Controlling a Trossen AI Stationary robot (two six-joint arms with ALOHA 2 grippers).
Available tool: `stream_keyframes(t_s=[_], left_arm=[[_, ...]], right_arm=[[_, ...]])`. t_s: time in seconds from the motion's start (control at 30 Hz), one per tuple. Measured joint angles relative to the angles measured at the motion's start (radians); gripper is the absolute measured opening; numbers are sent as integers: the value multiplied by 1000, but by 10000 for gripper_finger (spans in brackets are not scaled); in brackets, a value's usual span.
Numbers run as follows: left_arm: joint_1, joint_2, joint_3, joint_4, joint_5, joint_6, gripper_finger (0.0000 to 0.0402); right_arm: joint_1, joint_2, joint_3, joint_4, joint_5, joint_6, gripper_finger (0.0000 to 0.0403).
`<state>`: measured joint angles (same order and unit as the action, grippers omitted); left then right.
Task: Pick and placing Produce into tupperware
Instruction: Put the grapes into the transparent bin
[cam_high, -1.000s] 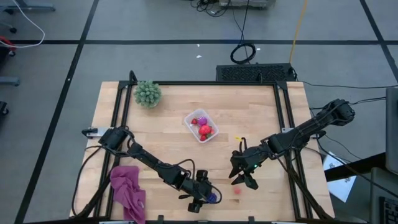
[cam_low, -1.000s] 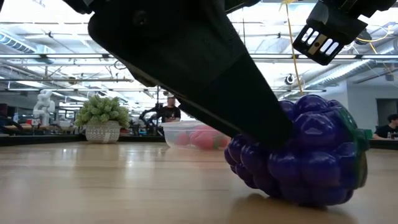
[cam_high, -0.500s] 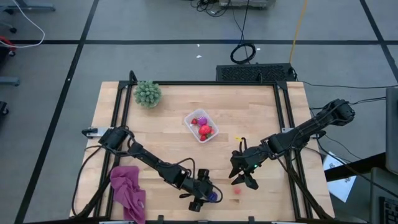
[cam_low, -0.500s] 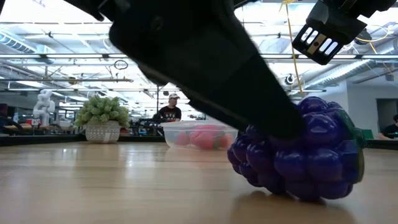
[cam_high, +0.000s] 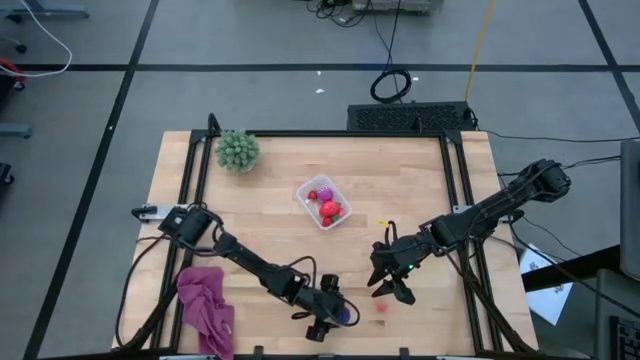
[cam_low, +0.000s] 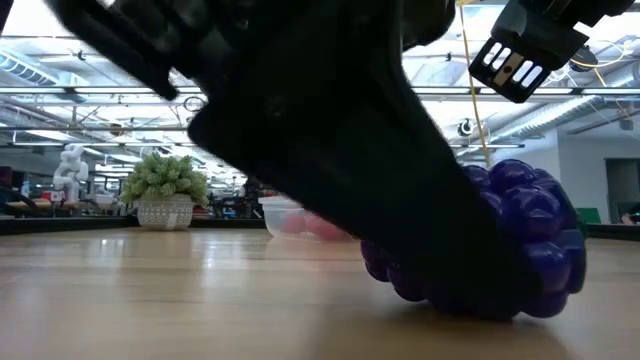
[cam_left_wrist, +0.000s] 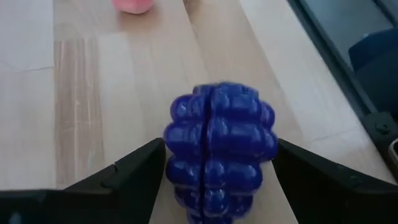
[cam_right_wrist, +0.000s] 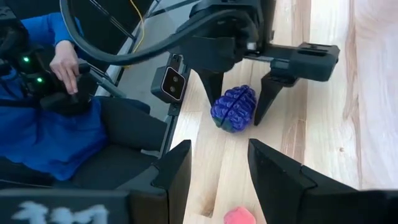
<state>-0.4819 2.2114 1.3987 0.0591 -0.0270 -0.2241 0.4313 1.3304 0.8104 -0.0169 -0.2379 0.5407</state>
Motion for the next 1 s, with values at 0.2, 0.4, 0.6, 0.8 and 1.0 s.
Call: stream_keyframes(t_s=[0.2, 0.4, 0.6, 0.8, 1.0], left_arm=[[4, 0, 0, 9, 3, -10, 296], [9, 0, 0, 12, 4, -14, 296], [9, 0, 0, 14, 2, -22, 294], [9, 0, 0, 19, 0, -23, 244], [9, 1, 0, 40, 0, -26, 199]], right_arm=[[0, 0, 0, -1, 0, 1, 151], [0, 0, 0, -1, 0, 0, 151], [0, 0, 0, -2, 0, 0, 151], [0, 0, 0, -2, 0, 1, 151], [0, 0, 0, -1, 0, 1, 151]])
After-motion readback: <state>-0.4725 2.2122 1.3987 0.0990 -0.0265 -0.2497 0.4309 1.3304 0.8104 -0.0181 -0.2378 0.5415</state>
